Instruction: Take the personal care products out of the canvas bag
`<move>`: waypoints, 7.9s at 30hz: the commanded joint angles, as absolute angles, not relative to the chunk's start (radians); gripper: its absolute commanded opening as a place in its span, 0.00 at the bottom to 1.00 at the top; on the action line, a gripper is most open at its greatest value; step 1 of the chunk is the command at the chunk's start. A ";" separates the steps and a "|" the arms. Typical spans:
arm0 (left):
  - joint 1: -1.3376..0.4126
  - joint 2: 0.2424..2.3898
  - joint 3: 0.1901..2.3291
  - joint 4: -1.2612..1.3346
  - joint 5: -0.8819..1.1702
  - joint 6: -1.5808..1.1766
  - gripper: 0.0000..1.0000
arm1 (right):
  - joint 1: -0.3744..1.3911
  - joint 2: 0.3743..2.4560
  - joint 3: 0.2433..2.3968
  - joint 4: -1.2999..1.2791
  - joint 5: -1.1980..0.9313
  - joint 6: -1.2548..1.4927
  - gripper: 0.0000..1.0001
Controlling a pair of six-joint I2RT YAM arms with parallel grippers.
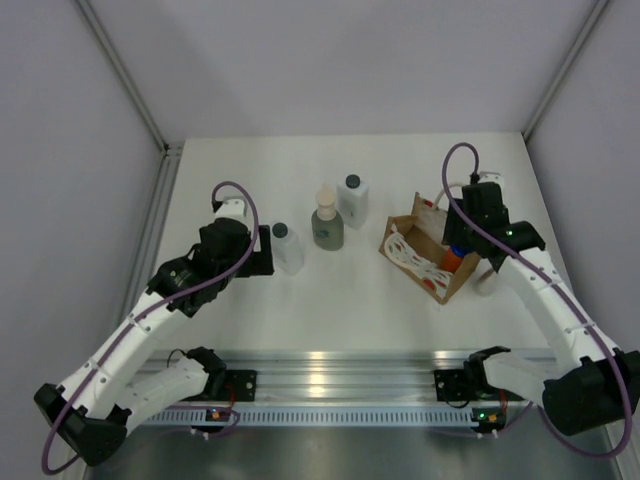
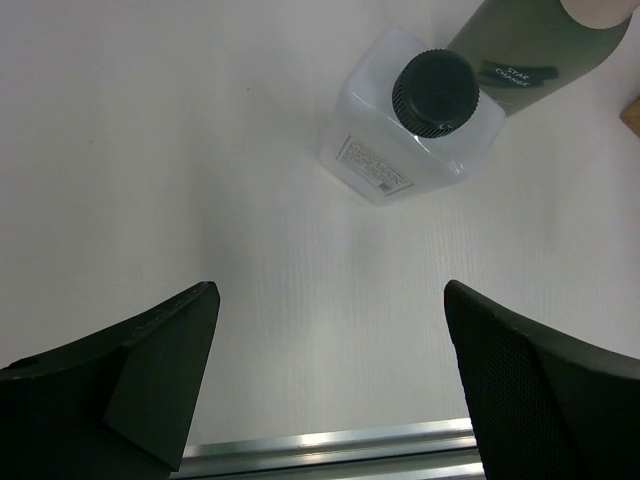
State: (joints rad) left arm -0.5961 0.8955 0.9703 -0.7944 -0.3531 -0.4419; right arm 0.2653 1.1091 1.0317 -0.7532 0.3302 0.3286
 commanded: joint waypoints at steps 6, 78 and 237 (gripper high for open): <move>-0.594 0.896 0.969 -0.730 -0.302 -0.423 0.98 | 0.249 1.179 1.046 -0.776 0.367 0.249 0.65; -0.592 0.861 0.963 -0.722 -0.351 -0.423 0.98 | 0.210 1.104 1.195 -0.712 0.097 0.169 0.00; -0.489 0.606 1.072 -0.916 -0.575 -0.433 0.98 | 0.773 0.431 1.331 -1.302 0.807 0.357 0.99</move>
